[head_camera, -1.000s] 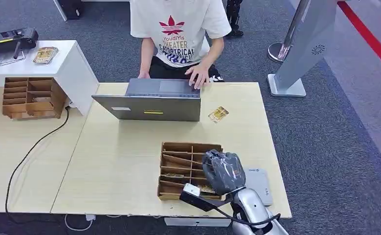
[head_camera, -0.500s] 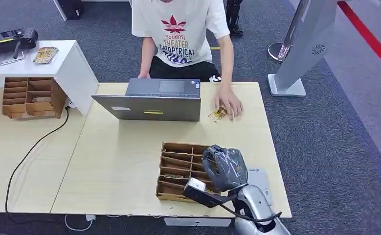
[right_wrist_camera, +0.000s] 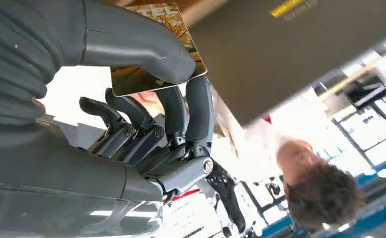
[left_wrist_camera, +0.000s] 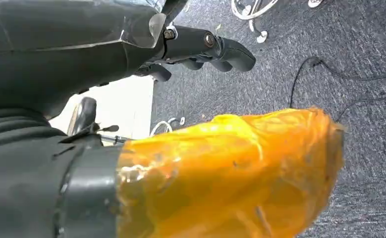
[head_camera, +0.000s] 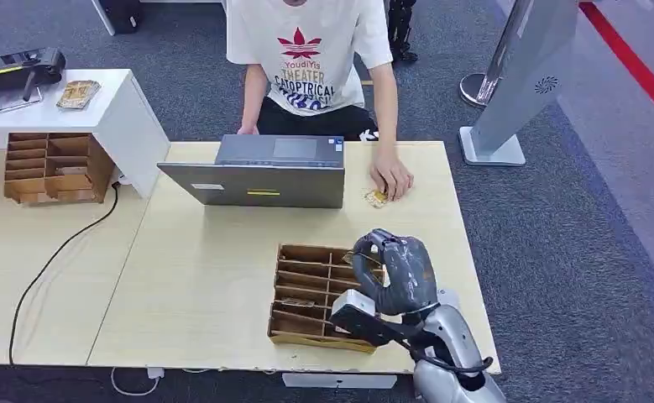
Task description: Pass the card to the sensor for recognition and then transmit it.
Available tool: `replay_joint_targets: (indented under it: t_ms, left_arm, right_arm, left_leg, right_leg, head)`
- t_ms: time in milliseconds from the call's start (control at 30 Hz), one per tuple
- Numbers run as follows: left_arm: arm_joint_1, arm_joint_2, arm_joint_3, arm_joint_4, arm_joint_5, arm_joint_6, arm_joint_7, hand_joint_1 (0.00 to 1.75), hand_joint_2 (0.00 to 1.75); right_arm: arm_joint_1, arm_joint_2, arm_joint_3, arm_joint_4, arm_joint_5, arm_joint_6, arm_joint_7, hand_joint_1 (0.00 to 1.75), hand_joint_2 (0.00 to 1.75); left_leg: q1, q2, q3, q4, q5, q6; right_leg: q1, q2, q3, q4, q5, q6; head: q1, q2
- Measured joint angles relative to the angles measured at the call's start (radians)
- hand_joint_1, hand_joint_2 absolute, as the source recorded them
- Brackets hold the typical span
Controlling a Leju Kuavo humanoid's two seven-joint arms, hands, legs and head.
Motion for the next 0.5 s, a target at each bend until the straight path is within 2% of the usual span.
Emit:
replay_joint_targets:
  t_ms: [500]
  left_arm:
    - [0.0,0.0,0.003,0.0,-0.011,-0.001,0.0,0.0,0.0]
  right_arm:
    - [-0.002,-0.003,-0.043,-0.126,-0.024,-0.024,-0.024,1.75,1.75]
  left_leg:
    - [0.0,0.0,0.0,0.0,0.0,0.0]
  right_leg:
    - [0.0,0.0,0.0,0.0,0.0,0.0]
  head:
    - [0.0,0.0]
